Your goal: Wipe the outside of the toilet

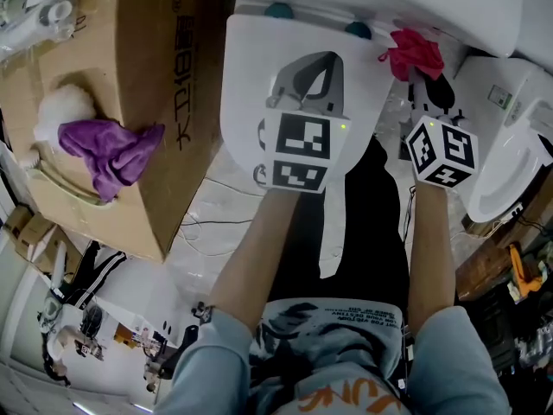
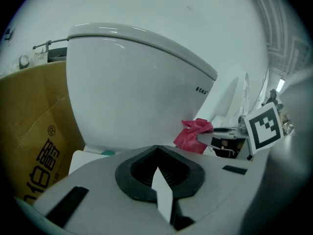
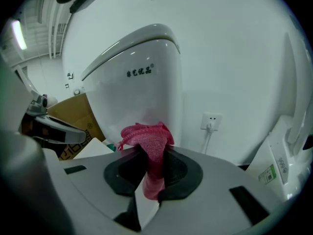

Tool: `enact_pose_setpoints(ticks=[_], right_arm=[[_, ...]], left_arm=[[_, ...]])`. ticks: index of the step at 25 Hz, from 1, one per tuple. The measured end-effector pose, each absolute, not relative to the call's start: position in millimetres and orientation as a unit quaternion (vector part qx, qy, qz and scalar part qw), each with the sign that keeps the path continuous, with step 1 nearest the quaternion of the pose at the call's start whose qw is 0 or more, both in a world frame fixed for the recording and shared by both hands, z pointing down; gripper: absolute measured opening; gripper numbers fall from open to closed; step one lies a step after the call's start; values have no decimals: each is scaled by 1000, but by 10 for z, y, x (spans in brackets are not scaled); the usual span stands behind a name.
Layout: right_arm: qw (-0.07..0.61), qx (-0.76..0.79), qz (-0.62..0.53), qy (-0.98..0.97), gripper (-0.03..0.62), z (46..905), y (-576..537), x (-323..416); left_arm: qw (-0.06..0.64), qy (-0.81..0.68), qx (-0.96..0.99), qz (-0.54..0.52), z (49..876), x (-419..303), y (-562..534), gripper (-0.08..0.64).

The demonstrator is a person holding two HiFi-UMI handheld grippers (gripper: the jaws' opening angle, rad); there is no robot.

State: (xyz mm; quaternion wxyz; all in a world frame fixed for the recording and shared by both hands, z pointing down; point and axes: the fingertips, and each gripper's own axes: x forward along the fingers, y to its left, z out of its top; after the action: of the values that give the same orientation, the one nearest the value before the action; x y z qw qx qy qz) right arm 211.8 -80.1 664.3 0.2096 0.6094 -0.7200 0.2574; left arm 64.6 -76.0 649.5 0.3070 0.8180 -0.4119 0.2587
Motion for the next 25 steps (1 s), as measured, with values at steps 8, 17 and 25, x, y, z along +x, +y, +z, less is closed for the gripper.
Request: enact_pose_setpoints(ticks=[8,17,25], right_arm=[[213,537,244,-779,78,6520,-878,1196],[208,450,198,-846,78,6411,-1455,-218],[334,369,55,-866,77,6746,-1766,-993]], left_arm=[[330,-464,782,254,6605,1,-781,25],[347,-519,743,243,6684,-885,-887,25],[357,-539,724,240,6911,-1319,-1010,25]])
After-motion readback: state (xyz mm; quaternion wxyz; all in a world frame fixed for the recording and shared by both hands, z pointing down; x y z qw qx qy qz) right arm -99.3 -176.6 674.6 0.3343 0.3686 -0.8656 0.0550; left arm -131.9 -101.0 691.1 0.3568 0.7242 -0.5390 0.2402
